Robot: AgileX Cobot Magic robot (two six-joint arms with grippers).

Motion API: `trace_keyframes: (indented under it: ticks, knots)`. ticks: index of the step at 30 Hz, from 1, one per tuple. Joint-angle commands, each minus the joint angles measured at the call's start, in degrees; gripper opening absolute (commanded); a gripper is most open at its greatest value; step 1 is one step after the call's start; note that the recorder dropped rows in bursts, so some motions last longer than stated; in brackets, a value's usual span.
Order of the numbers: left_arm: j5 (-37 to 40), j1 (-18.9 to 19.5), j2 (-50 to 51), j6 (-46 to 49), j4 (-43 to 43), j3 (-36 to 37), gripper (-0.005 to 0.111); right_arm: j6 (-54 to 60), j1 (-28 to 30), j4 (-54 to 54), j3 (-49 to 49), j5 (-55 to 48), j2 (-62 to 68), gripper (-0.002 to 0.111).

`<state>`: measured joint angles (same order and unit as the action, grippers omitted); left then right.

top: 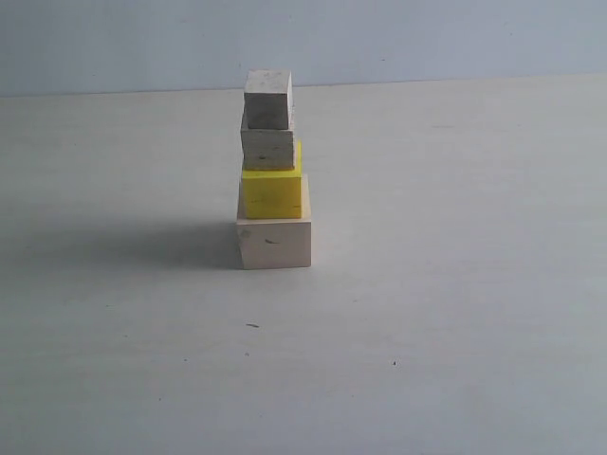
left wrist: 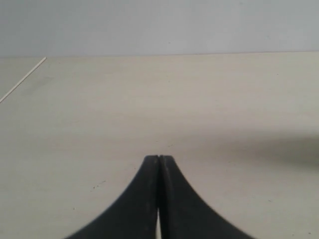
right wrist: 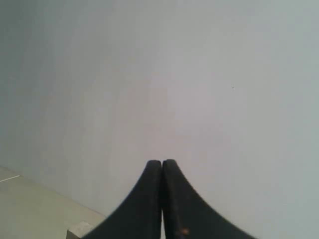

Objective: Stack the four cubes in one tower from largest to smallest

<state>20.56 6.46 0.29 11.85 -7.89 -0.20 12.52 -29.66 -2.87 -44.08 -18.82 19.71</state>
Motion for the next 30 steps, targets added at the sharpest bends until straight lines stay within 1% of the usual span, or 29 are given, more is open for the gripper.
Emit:
trace_keyframes:
  ticks: [1, 5, 10, 30]
  knots:
    - [-0.17, 0.16, -0.29, -3.21, 1.59, 0.2, 0.0, -0.08, 0.12, -0.06, -0.34, 0.0, -0.33, 0.0]
    - [-0.17, 0.16, -0.29, -6.08, 2.0, 0.2, 0.0, -0.08, 0.12, -0.06, -0.34, 0.0, -0.33, 0.0]
    - [-0.29, 0.16, -0.29, -9.64, 4.89, 0.2, 0.0, -0.08, 0.12, 0.07, -0.34, 0.0, -0.33, 0.0]
    - [-0.29, 0.16, -0.29, -9.15, 5.04, 0.2, 0.0, -0.08, 0.12, -0.06, -0.34, 0.0, -0.33, 0.0]
